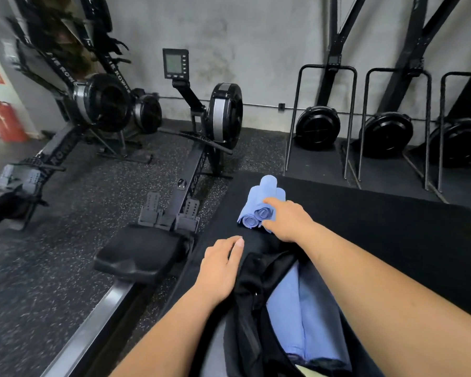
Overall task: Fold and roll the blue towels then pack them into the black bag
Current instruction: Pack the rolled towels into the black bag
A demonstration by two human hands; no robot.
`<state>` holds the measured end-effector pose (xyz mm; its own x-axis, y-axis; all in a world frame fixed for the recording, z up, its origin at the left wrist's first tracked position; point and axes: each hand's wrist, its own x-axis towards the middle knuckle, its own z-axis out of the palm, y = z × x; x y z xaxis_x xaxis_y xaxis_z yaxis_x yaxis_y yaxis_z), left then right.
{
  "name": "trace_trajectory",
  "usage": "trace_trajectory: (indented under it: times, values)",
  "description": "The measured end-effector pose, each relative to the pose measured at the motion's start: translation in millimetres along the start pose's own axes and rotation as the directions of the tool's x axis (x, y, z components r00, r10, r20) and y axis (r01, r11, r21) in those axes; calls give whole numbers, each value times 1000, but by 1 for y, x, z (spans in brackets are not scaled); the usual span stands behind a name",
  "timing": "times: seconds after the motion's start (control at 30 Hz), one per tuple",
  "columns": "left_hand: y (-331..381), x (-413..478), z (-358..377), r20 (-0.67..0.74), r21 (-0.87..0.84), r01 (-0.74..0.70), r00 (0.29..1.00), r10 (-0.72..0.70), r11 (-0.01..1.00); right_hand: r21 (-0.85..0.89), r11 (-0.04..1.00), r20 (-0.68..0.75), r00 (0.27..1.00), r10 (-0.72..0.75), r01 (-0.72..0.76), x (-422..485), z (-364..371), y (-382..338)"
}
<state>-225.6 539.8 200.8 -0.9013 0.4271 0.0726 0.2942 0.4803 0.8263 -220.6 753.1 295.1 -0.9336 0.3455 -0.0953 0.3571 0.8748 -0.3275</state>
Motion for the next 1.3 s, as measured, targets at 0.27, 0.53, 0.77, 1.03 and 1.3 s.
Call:
trace_trajectory:
  times: [0.27,0.53,0.77,1.03,1.3]
  values:
    - [-20,1,9,-1,-70,55,998,-55,996,-67,998,19,1000,-6,7,35,26,5]
    - [-13,0,0,63,-88,76,995,-71,993,42,999,-54,998,10,-8,28,22,3]
    - [-3,3,-7,98,-238,208,977,-190,949,155,987,-225,972,63,-28,7,-4,7]
    - [61,-5,-28,39,-221,71,997,-64,973,355,935,-318,940,122,-1,-25,-20,-4]
    - [114,-8,-38,-69,-283,51,995,-73,958,489,864,-296,955,35,120,-100,-39,-22]
